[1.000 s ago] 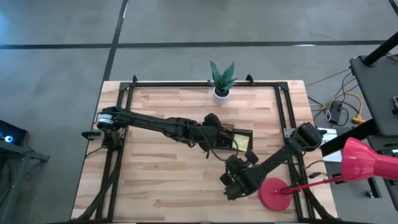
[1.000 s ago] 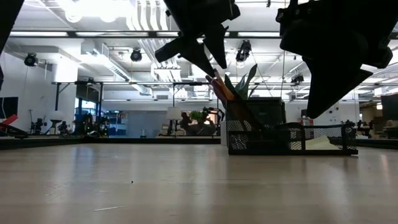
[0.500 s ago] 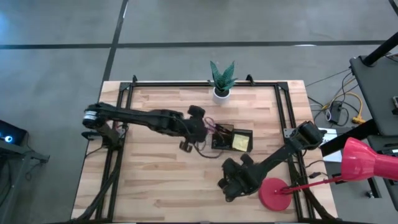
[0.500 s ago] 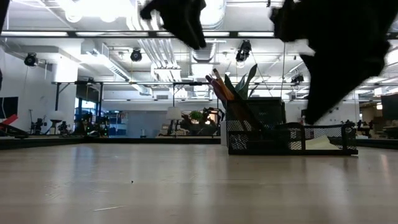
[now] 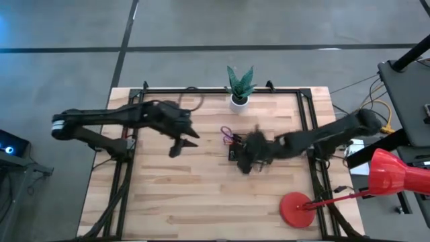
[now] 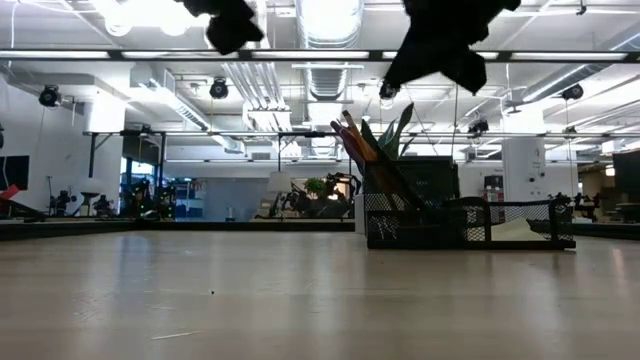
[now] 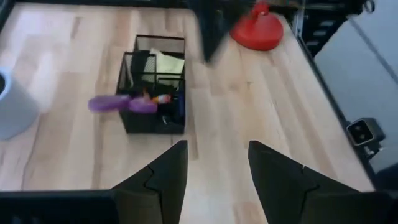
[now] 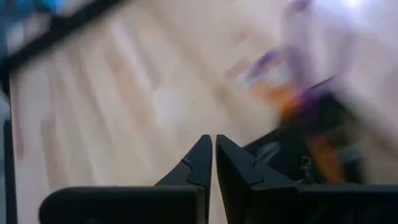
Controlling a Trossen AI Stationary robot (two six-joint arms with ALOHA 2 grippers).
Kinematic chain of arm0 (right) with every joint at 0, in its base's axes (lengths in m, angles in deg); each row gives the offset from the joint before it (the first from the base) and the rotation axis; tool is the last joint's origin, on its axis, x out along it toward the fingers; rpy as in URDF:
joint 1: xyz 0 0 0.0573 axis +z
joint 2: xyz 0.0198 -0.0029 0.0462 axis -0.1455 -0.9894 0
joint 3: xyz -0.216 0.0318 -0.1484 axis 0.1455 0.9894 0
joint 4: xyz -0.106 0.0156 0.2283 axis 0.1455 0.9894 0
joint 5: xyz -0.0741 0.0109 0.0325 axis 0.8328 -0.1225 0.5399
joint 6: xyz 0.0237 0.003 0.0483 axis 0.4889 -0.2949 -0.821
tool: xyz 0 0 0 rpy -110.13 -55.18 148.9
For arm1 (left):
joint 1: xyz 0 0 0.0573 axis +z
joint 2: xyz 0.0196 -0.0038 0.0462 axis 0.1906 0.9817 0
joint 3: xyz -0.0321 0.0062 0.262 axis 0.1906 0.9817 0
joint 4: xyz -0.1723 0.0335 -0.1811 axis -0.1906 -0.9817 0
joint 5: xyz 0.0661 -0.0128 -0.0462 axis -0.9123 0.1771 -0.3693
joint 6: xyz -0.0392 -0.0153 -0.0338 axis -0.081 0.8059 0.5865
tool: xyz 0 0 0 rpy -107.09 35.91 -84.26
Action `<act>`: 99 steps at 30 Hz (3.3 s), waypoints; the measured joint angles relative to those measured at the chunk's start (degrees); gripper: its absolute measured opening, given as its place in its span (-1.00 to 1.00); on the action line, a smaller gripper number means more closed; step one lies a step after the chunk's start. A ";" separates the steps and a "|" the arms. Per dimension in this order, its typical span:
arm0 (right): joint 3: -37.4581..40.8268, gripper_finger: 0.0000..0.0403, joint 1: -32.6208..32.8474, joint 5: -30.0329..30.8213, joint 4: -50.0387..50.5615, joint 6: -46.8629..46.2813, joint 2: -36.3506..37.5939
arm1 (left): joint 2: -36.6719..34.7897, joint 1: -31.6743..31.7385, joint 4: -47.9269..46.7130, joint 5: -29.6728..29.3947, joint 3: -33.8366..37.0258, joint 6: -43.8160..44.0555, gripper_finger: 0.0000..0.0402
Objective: Pick and place office supplies into organizer
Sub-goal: Return to Home Position
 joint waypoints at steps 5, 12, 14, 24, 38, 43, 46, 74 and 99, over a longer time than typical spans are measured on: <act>5.89 -0.94 -4.19 13.66 -0.09 -1.25 14.41 | -10.65 0.08 2.83 -4.18 9.12 3.14 -0.23; 8.49 -0.94 -3.25 24.35 -0.78 -1.96 31.64 | -21.55 0.00 1.92 -7.67 15.31 18.56 -0.23; 8.51 -0.94 -3.08 24.22 -0.89 1.76 34.31 | -23.99 -0.03 2.35 -5.54 16.85 20.16 -0.23; 9.59 -0.94 -3.73 23.63 6.66 -6.67 40.25 | -37.03 -0.05 26.59 0.19 33.27 24.85 -0.23; 35.37 -0.94 -2.60 -1.01 -28.33 13.84 59.39 | -49.83 -0.01 60.74 -0.12 60.03 32.73 -0.23; 44.59 -0.94 -2.60 -8.57 -33.27 17.10 67.81 | -52.34 0.03 60.50 -0.40 62.70 32.23 -0.23; 47.86 -0.94 -2.58 -11.25 -34.64 17.25 71.22 | -53.19 0.06 60.23 -2.38 63.93 32.25 -0.23; 60.05 -0.94 -26.68 -25.44 -33.29 18.68 77.16 | -51.37 11.44 52.82 -11.91 65.73 35.18 -0.23; 60.02 -0.94 -18.93 -25.27 -27.88 19.30 83.65 | -60.50 3.32 53.09 -11.73 66.19 35.11 -0.23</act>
